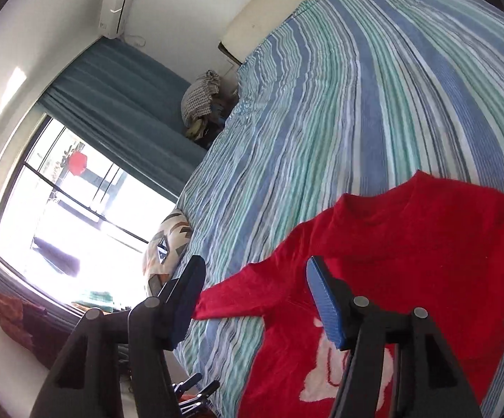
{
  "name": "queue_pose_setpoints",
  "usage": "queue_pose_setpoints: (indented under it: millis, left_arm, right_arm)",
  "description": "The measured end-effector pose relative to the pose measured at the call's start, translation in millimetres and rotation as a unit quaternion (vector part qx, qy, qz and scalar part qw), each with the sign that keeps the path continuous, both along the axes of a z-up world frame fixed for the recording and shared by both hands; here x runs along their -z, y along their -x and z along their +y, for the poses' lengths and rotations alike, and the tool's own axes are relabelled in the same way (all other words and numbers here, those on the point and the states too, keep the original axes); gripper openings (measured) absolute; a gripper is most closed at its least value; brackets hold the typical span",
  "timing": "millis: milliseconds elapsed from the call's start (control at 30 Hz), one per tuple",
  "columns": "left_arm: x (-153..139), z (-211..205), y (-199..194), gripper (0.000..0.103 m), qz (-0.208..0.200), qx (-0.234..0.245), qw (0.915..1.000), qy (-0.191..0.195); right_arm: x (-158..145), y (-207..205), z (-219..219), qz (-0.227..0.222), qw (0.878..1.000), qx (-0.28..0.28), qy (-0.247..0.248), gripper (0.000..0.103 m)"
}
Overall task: Fold small clothes
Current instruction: 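Grasp a sweater sleeve with the right tool and fold it across the body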
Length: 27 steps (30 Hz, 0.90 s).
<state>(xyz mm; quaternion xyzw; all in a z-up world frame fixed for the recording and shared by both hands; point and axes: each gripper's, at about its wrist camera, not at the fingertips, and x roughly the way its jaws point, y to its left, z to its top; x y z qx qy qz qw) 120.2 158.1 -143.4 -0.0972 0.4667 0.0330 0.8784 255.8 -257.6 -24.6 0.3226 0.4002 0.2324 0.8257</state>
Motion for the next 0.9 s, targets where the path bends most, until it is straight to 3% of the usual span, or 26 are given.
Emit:
queue_pose_setpoints:
  millis: [67, 200, 233, 300, 333, 367, 433, 467, 533, 633, 733, 833, 900]
  left_arm:
    - [2.9, 5.3, -2.4, 0.083, 0.005, -0.005, 0.9999, 0.011]
    - [9.1, 7.7, -7.1, 0.083, 0.018, -0.009, 0.9995, 0.025]
    - [9.4, 6.5, -7.7, 0.083, 0.02, -0.008, 0.9995, 0.024]
    - [9.6, 3.6, -6.9, 0.083, 0.021, -0.005, 0.9996, 0.018]
    - [9.4, 2.3, -6.1, 0.083, 0.021, -0.003, 0.9997, 0.013]
    - [9.4, 0.9, -5.2, 0.083, 0.02, -0.001, 0.9998, 0.008]
    - [9.9, -2.4, -3.7, 0.083, 0.019, 0.004, 0.9998, -0.001]
    - [10.2, -4.5, -3.4, 0.083, 0.019, 0.008, 0.9998, -0.005]
    - [10.8, -8.4, -3.8, 0.083, 0.02, 0.014, 0.9996, -0.014]
    - [10.9, -14.8, -2.8, 0.083, 0.02, 0.023, 0.9994, -0.017]
    - [10.7, -23.4, 0.6, 0.083, 0.019, 0.035, 0.9988, -0.028]
    - [15.7, -32.4, 4.4, 0.083, 0.025, 0.051, 0.9972, -0.048]
    - [21.4, -38.3, 7.4, 0.083, 0.032, 0.06, 0.9953, -0.068]
  right_arm:
    - [15.9, -4.4, -20.7, 0.032, 0.999, 0.021, 0.027, 0.061]
    - [80.3, 1.8, -65.1, 0.12, 0.99, 0.054, 0.041, 0.061]
    - [101.0, 2.4, -77.3, 0.15, 0.984, 0.073, 0.061, 0.061]
    - [142.6, 11.6, -100.2, 0.213, 0.96, 0.122, 0.132, 0.059]
    - [154.5, 19.7, -112.0, 0.217, 0.957, 0.138, 0.133, 0.035]
    - [157.0, 28.0, -122.2, 0.209, 0.957, 0.155, 0.128, 0.018]
    - [144.9, 42.9, -130.5, 0.179, 0.961, 0.173, 0.123, 0.021]
    - [136.1, 49.2, -128.5, 0.165, 0.963, 0.167, 0.133, 0.028]
    - [116.6, 64.5, -115.5, 0.135, 0.972, 0.127, 0.141, 0.032]
    - [98.7, 98.4, -85.8, 0.111, 0.987, 0.051, 0.103, 0.041]
    - [115.3, 139.2, -57.9, 0.12, 0.99, 0.013, 0.073, 0.047]
    - [149.4, 186.8, -44.4, 0.156, 0.984, 0.015, 0.085, 0.046]
    - [160.5, 221.7, -52.5, 0.152, 0.984, 0.046, 0.082, 0.035]
